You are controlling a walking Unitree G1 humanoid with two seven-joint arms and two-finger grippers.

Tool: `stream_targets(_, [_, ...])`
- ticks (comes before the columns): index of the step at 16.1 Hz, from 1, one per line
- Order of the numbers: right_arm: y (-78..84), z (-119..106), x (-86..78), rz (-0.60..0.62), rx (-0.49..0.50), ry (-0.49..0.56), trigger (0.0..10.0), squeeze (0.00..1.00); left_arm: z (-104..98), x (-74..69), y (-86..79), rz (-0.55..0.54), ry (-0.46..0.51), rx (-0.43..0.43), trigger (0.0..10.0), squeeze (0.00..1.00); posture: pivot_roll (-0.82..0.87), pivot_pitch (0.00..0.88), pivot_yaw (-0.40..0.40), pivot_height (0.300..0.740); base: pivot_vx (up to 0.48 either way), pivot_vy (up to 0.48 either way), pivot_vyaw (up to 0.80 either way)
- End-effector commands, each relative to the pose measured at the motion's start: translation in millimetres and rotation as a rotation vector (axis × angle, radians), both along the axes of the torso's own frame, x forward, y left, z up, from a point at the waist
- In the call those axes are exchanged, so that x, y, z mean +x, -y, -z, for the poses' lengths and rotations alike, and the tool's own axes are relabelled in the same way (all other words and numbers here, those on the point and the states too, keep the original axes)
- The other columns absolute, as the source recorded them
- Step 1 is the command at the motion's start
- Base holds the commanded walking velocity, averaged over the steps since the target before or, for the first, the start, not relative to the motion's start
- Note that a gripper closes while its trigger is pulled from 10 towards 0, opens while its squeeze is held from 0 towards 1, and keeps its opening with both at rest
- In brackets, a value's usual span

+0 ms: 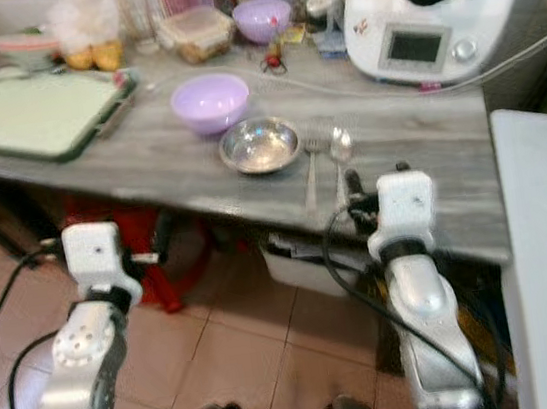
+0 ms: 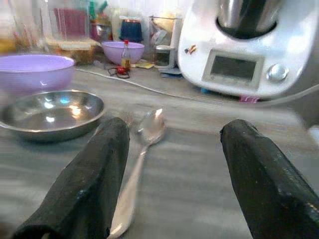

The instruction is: Setting the table

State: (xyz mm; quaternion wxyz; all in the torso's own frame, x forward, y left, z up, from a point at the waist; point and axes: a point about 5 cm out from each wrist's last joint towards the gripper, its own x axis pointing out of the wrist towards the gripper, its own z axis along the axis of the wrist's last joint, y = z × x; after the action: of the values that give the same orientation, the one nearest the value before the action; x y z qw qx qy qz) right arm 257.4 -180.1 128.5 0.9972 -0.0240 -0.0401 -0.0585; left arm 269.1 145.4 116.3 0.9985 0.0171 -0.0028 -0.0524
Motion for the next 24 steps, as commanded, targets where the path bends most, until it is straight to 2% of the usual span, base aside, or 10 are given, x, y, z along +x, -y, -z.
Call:
stream_targets(1, [-1.2, 0, 2.6, -0.02, 0.012, 0.004, 10.0, 0.0, 6, -2.5, -4.6, -0.013, -0.016, 0.009, 10.0, 0.0, -0.02, 0.0, 0.034, 0.74, -0.274, 0.0, 0.0])
stream_targets(3, [-1.7, 1, 1.8, -0.039, -0.022, -0.004, 10.0, 0.0, 8, -4.2, -4.6, -0.016, -0.021, 0.009, 10.0, 0.0, -0.03, 0.0, 0.028, 0.74, -0.274, 0.0, 0.0])
stream_targets(6, [-7.8, 12, -0.1, -0.049, -0.005, -0.029, 10.0, 0.0, 18, -8.5, -4.3, -0.019, -0.054, -0.007, 10.0, 0.0, -0.03, 0.0, 0.033, 0.74, -0.269, 0.0, 0.0])
stream_targets(10, [-6.8, 3, 5.6, -0.042, 0.007, 0.008, 10.0, 0.0, 13, -2.2, -0.4, -0.01, -0.027, -0.006, 10.0, 0.0, -0.03, 0.0, 0.037, 0.74, -0.263, 0.0, 0.0])
stream_targets(12, [-7.9, -1, 8.3, -0.062, -0.027, 0.025, 10.0, 0.0, 10, -0.3, 1.4, 0.001, -0.015, -0.006, 10.0, 0.0, -0.03, 0.0, 0.035, 0.74, -0.253, 0.0, 0.0])
stream_targets(15, [-6.3, -4, 8.8, -0.086, -0.045, 0.039, 10.0, 0.0, 12, -0.6, 3.9, 0.029, -0.021, -0.006, 10.0, 0.0, -0.04, 0.0, 0.034, 0.74, 0.0, 0.0, 0.0])
stream_targets(17, [-5.8, -2, 8.3, -0.081, -0.02, 0.029, 10.0, 0.0, 11, -0.2, 5.4, 0.033, -0.016, -0.008, 10.0, 0.0, -0.04, 0.0, 0.031, 0.74, 0.0, 0.0, 0.0])
stream_targets(24, [-5.6, -3, 12.9, -0.087, -0.008, 0.024, 10.0, 0.0, 4, -0.2, 6.7, 0.072, 0.027, -0.035, 10.0, 0.0, -0.04, 0.01, 0.023, 0.74, 0.0, 0.0, -0.79])
